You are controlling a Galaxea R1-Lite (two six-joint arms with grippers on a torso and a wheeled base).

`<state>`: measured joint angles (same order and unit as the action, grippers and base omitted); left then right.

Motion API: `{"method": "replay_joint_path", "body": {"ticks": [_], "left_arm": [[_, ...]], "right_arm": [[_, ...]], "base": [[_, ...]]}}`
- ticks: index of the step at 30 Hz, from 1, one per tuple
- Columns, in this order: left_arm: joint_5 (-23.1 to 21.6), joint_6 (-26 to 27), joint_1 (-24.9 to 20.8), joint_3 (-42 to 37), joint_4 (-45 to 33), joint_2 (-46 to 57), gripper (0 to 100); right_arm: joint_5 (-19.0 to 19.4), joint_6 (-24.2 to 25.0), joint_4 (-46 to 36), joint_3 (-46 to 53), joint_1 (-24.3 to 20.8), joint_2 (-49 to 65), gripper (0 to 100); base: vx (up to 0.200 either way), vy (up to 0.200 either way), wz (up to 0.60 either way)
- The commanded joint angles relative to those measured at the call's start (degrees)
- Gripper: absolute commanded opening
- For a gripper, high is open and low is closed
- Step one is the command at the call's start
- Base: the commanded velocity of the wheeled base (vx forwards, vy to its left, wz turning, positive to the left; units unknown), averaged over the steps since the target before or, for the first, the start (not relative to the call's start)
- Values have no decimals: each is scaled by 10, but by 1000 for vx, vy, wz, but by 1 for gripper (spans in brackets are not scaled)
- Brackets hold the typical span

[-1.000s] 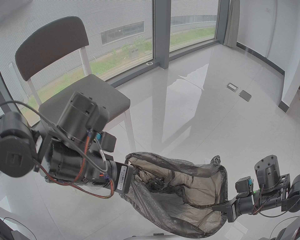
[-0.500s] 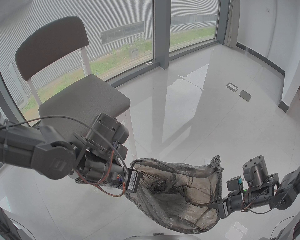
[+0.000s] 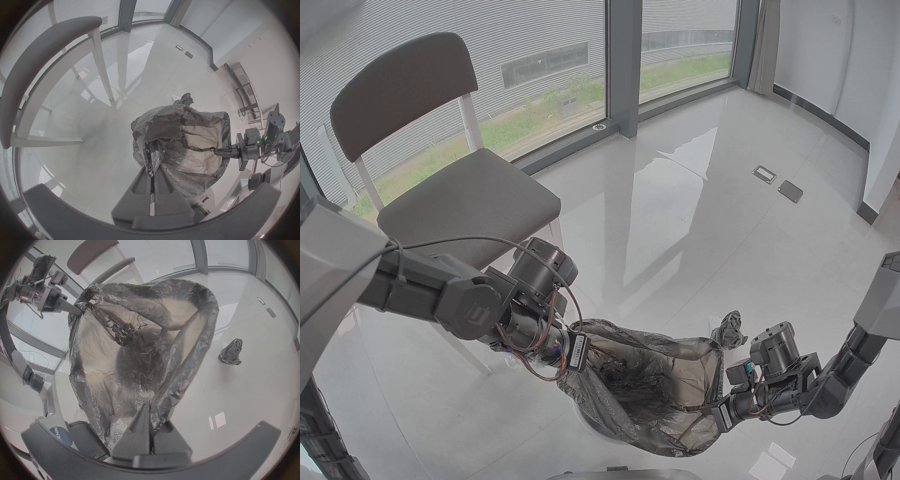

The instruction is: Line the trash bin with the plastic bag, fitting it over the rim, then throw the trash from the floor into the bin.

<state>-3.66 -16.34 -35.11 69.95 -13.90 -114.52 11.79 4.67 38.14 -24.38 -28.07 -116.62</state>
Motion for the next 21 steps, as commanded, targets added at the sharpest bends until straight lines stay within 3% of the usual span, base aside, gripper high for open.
{"method": "replay_joint_path", "body": {"ticks": [1, 13, 21], "left_arm": [[-1, 2, 12, 31, 0, -56, 0], [0, 6, 22, 91, -3, -127, 0], [10, 65, 45, 80, -12, -119, 0]], "right_arm": [[-1, -18, 1, -25, 11, -56, 0], [-14, -42, 0, -102, 34, -124, 0], [-14, -93, -40, -150, 53, -145, 0]], "base": [[0, 0, 0], [0, 0, 0], [0, 0, 0]]}}
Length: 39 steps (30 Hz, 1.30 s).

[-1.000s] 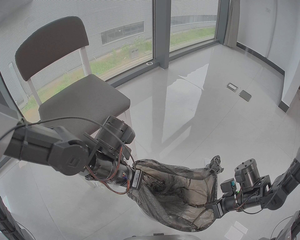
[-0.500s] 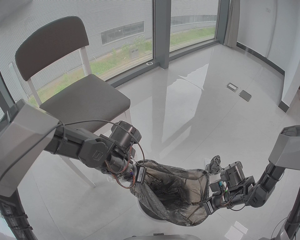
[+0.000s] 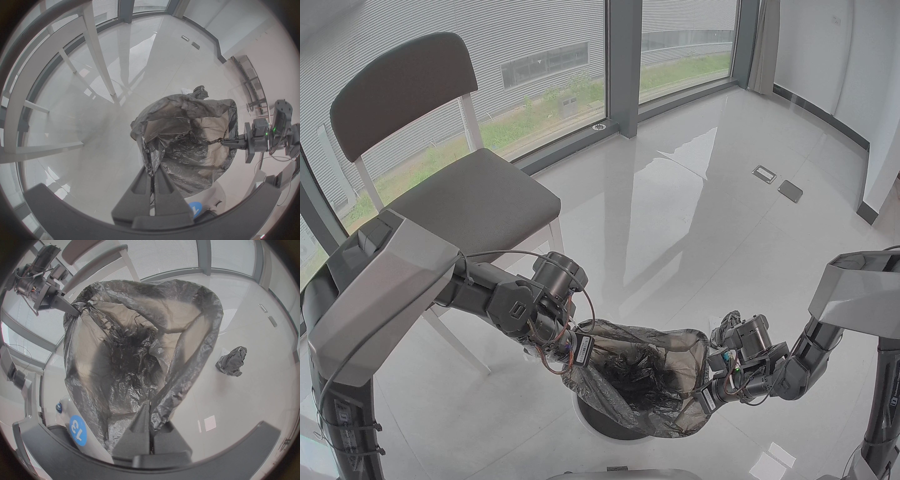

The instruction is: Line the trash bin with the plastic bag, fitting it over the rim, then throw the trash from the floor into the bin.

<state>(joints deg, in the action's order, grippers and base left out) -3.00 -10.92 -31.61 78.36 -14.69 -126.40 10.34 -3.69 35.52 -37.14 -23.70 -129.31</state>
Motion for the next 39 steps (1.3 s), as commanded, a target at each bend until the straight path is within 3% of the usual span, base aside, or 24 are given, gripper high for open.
{"method": "replay_joint_path", "body": {"ticks": [1, 10, 14, 22, 29, 30, 39], "left_arm": [[5, 13, 11, -4, -9, 0, 0], [9, 20, 12, 7, -37, 2, 0], [9, 14, 12, 17, -39, 0, 0], [9, 16, 11, 21, -41, 2, 0], [9, 13, 12, 11, -45, 20, 0], [9, 13, 12, 11, -46, 21, 0], [10, 13, 8, 12, -61, 12, 0]], "right_arm": [[0, -12, -21, -27, 10, -18, 0], [-1, -16, -61, -69, 17, -30, 0], [-34, -11, -60, -78, 18, -30, 0], [-37, -11, -59, -76, 24, -21, 0], [-31, -19, -52, -79, 1, -5, 0], [-31, -22, -50, -81, 0, -6, 100], [-40, -17, -48, -94, 7, -13, 100]], "base": [[0, 0, 0], [0, 0, 0], [0, 0, 0], [0, 0, 0], [0, 0, 0], [0, 0, 0], [0, 0, 0]]}}
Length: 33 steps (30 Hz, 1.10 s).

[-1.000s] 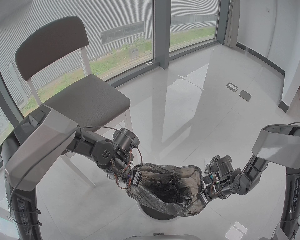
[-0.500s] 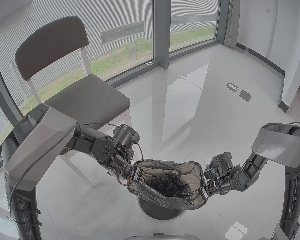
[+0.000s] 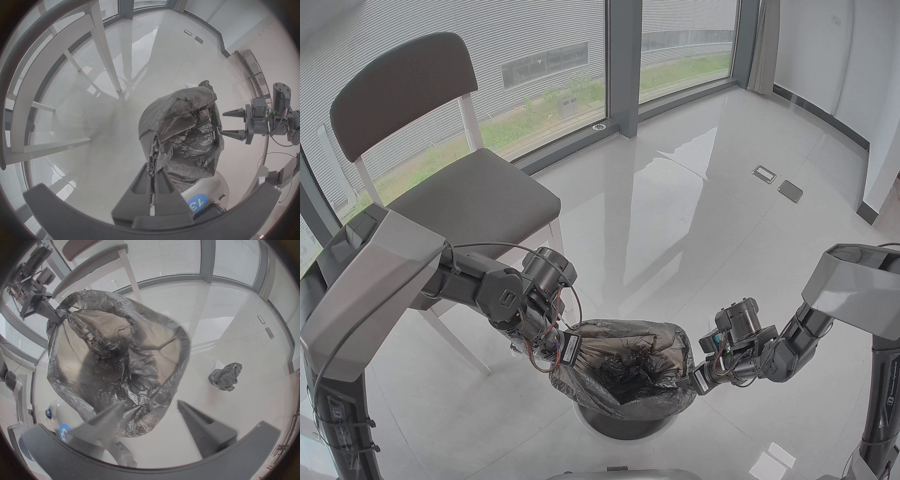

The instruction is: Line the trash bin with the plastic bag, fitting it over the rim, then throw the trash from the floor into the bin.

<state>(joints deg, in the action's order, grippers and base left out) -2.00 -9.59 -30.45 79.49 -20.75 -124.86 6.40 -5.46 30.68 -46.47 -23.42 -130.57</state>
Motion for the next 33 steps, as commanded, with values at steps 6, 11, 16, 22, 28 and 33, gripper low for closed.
{"method": "replay_joint_path", "body": {"ticks": [6, 11, 16, 22, 28, 33], "left_arm": [[2, 2, 0, 2, 0, -12, 0], [14, 8, 0, 0, -6, -12, 0], [22, 8, -4, -1, -17, -10, 0], [38, 8, -10, -17, -16, -7, 0], [46, 10, -31, -46, -17, 15, 0], [56, 6, -57, -83, -16, 33, 0]], "right_arm": [[0, 3, 0, 5, 25, 25, 100], [1, 1, -1, 14, 21, 52, 100], [3, 2, 0, 16, 4, 53, 100], [5, 3, 0, 12, -20, 54, 100], [6, 3, 0, 14, -53, 53, 100], [7, 3, 1, 9, -75, 50, 100]], "base": [[0, 0, 0], [0, 0, 0], [0, 0, 0], [0, 0, 0], [0, 0, 0], [0, 0, 0]]}}
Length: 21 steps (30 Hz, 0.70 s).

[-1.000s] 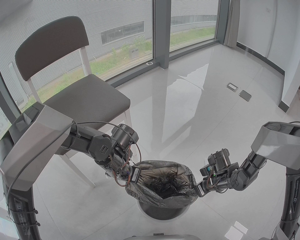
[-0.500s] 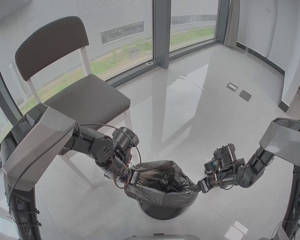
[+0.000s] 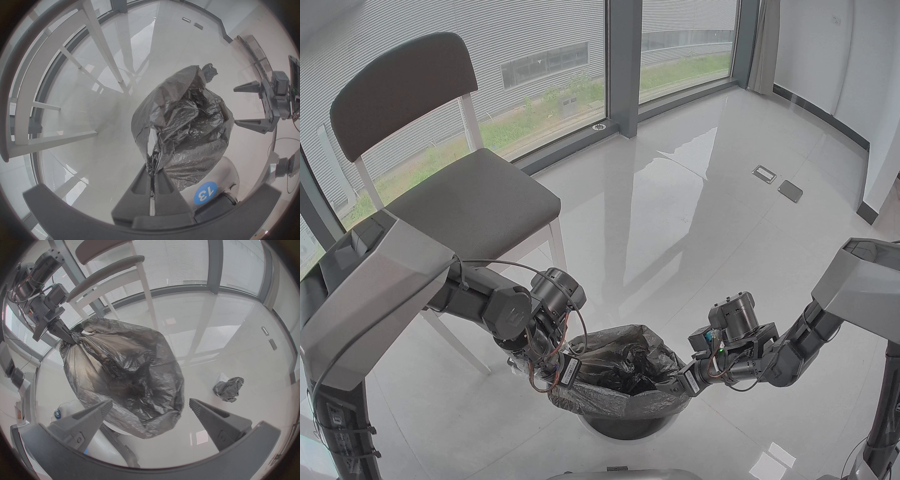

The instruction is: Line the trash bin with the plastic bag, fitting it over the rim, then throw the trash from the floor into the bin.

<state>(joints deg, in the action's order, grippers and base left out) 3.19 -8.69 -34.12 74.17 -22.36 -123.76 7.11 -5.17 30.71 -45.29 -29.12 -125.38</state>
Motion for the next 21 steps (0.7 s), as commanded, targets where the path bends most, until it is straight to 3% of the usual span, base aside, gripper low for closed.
{"method": "replay_joint_path", "body": {"ticks": [1, 8, 20, 21], "left_arm": [[4, -3, -23, -35, 0, 24, 0], [8, 0, -23, -61, -1, 36, 0], [10, 0, -25, -69, 4, 36, 0], [11, 0, -25, -69, 4, 36, 100]], "right_arm": [[0, 0, 1, -2, -21, -2, 100], [0, 0, 1, -3, -46, -4, 100], [1, 0, -1, -15, -48, -9, 100], [1, 0, -1, -16, -48, -10, 100]], "base": [[0, 0, 0], [0, 0, 0], [0, 0, 0], [0, 0, 0]]}}
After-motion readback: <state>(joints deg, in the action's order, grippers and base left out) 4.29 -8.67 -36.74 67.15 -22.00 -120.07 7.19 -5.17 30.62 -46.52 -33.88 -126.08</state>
